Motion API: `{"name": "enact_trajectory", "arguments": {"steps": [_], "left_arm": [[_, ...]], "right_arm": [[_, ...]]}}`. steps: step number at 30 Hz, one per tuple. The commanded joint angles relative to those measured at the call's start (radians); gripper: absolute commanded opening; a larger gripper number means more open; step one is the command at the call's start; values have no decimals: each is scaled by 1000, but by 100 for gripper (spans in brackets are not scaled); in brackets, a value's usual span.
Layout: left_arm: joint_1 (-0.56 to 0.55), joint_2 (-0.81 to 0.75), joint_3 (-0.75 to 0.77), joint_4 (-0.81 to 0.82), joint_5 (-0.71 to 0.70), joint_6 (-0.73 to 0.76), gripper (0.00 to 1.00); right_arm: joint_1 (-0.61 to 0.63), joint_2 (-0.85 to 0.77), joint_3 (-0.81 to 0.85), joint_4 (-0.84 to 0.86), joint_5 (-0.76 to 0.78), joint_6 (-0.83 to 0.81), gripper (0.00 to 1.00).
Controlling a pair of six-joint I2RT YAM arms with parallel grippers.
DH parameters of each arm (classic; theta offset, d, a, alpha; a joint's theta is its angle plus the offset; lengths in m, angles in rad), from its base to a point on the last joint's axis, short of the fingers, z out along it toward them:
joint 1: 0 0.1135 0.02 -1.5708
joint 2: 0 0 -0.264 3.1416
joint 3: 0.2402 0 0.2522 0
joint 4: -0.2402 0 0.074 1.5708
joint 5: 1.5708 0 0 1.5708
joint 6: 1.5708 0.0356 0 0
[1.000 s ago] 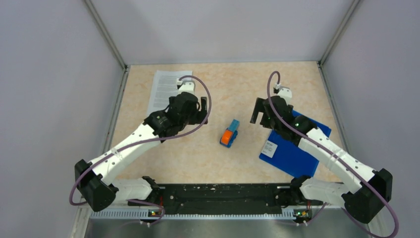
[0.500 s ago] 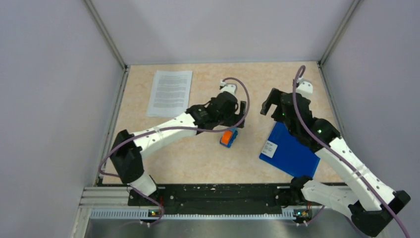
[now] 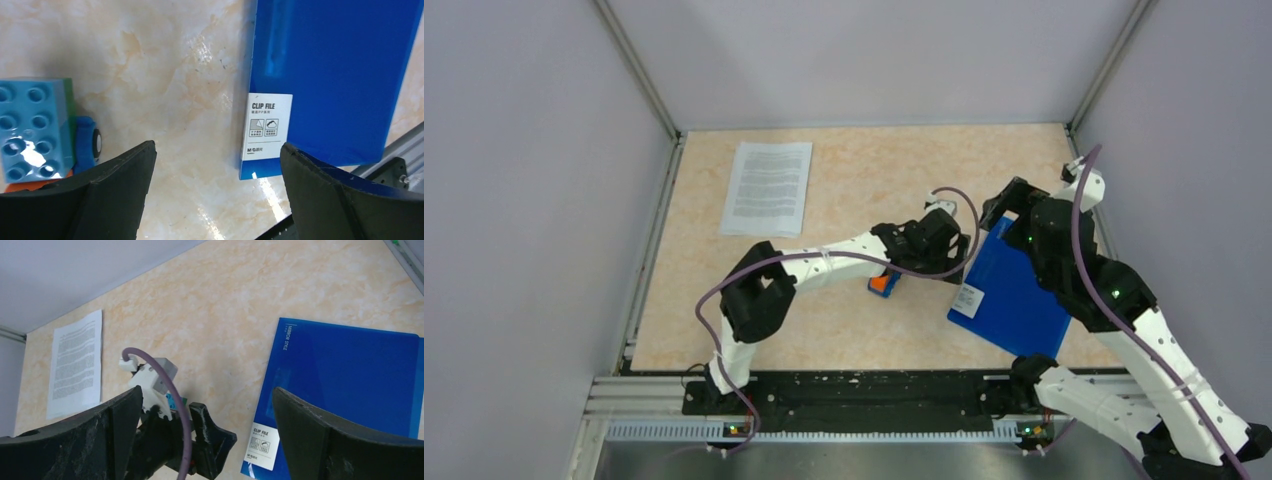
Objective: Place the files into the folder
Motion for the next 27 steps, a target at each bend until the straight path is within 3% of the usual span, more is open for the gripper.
{"name": "enact_trajectory", "arguments": {"steps": [1, 14, 27], "left_arm": [[-3, 59, 35, 49, 11, -22, 98], [-3, 120, 30, -55, -147, -65, 99], [17, 93, -65, -53, -298, -141, 99]], "right_arm": [[-12, 8, 22, -21, 20, 6, 99], [-12, 50, -21, -6, -23, 16, 99], [-12, 66, -54, 4, -57, 14, 99]]}}
